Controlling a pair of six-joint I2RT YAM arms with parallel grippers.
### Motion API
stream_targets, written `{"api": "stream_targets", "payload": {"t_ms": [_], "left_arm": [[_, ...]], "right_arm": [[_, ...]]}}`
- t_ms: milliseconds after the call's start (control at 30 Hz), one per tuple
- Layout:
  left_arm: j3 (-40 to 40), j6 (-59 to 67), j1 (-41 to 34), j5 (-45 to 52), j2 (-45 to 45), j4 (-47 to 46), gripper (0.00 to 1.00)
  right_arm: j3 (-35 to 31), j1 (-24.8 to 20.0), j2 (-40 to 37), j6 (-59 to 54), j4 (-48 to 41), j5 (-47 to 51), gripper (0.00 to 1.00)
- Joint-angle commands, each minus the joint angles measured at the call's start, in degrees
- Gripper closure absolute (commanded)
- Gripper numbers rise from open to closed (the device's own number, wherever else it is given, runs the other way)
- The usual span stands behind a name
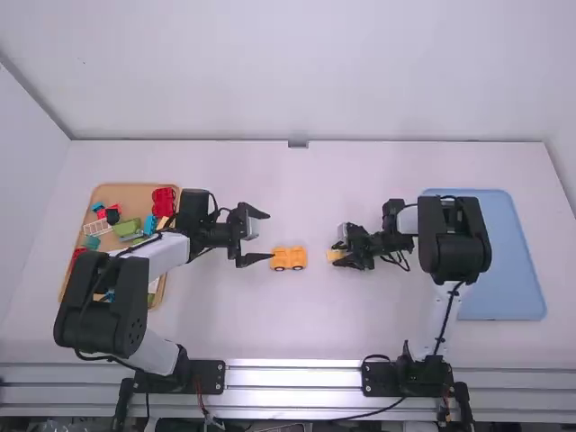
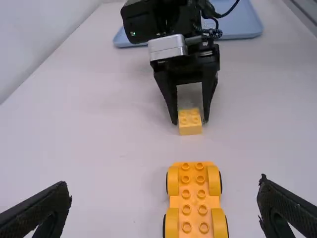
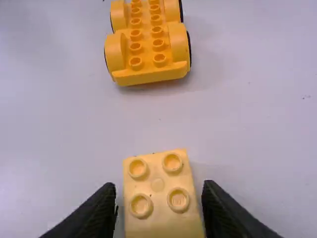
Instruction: Assemble lego blocks to make yellow taxi
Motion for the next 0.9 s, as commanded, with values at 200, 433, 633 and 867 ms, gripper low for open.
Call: {"api": "stream_targets", "payload": {"t_ms": [200, 433, 633, 867], "left_arm": [[0.66, 2.16, -2.54, -1.49, 3.19, -1.55, 0.01], [0.66, 0.68, -5.46, -2.01, 12.63, 5.44, 0.01], [0.66, -2.82, -5.14, -1.46, 20.33, 13.86, 0.01], [0.66, -2.78, -6.67, -5.44, 23.93, 15.41, 0.03]], "right_arm": [[1.70, 0.42, 0.50, 0.13, -0.94, -1.55, 0.75], [7.91, -0.17, -4.83, 0.11, -14.19, -4.74, 0.77], [9.70, 4.07, -8.20, 0.61, -13.88, -3.76, 0.73], [8.76, 11.32, -7.74, 13.11, -4.63, 1.73, 0.77]]}}
